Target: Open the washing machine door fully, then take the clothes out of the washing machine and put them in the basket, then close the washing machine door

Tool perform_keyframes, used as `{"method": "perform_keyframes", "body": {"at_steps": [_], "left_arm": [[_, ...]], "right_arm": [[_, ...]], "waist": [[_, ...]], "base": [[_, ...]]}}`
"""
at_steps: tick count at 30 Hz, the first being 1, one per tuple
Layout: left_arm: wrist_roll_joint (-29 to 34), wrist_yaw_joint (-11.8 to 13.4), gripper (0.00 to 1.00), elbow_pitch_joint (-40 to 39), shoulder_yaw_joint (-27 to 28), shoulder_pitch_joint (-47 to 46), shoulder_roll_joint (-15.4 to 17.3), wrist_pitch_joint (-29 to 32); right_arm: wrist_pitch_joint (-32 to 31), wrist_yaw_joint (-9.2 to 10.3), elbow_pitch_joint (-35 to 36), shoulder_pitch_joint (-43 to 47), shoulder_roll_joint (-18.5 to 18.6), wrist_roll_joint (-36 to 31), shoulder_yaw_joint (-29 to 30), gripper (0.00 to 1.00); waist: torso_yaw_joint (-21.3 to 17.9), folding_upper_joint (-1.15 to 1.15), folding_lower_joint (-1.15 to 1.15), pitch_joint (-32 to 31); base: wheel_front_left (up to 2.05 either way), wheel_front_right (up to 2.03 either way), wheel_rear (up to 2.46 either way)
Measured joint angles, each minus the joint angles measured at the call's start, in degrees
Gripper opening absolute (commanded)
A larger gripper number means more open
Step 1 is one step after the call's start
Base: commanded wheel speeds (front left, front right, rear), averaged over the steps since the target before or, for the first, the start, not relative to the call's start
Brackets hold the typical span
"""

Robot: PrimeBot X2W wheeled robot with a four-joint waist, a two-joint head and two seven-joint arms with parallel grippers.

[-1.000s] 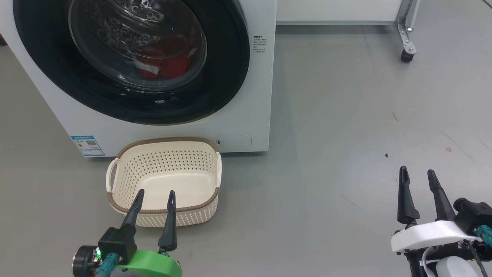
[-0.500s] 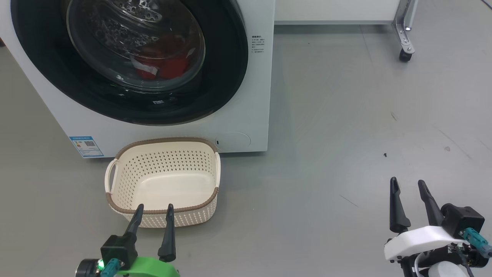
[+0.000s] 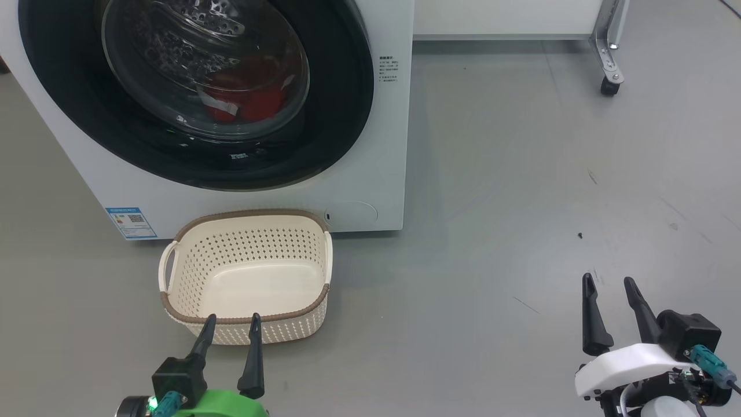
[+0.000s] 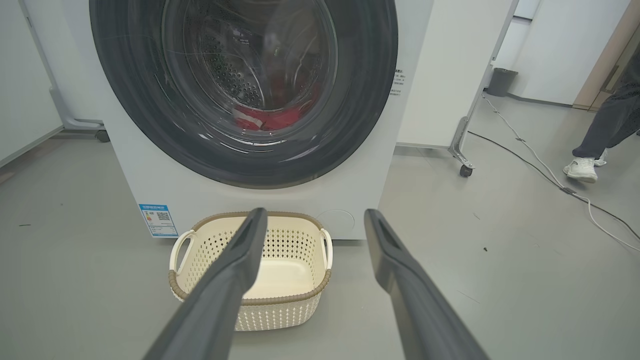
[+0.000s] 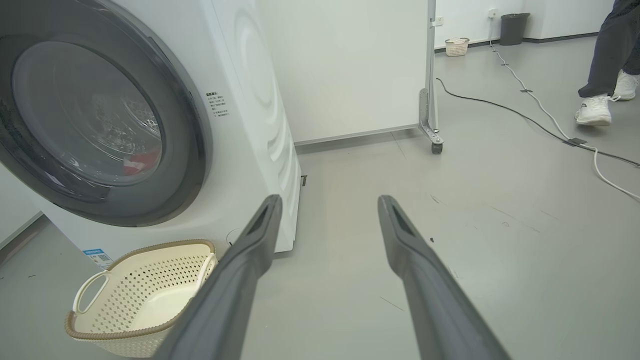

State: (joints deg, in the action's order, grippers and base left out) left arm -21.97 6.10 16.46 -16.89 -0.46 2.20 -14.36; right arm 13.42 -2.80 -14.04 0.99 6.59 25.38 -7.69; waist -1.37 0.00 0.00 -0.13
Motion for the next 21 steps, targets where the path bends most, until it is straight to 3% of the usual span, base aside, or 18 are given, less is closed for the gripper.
{"method": "perform_keyframes", "body": {"at_steps": [21], "left_arm": [[-0.2, 0.2, 1.00, 1.2, -0.3, -0.1, 0.0, 0.0]], "right_arm": [[0.0, -0.07, -1.2, -0.5, 0.0, -0.3, -0.5, 1.00]], "waist": [[0.5, 0.00, 0.00, -0.1]], "base": [[0.00, 0.00, 0.00]]}}
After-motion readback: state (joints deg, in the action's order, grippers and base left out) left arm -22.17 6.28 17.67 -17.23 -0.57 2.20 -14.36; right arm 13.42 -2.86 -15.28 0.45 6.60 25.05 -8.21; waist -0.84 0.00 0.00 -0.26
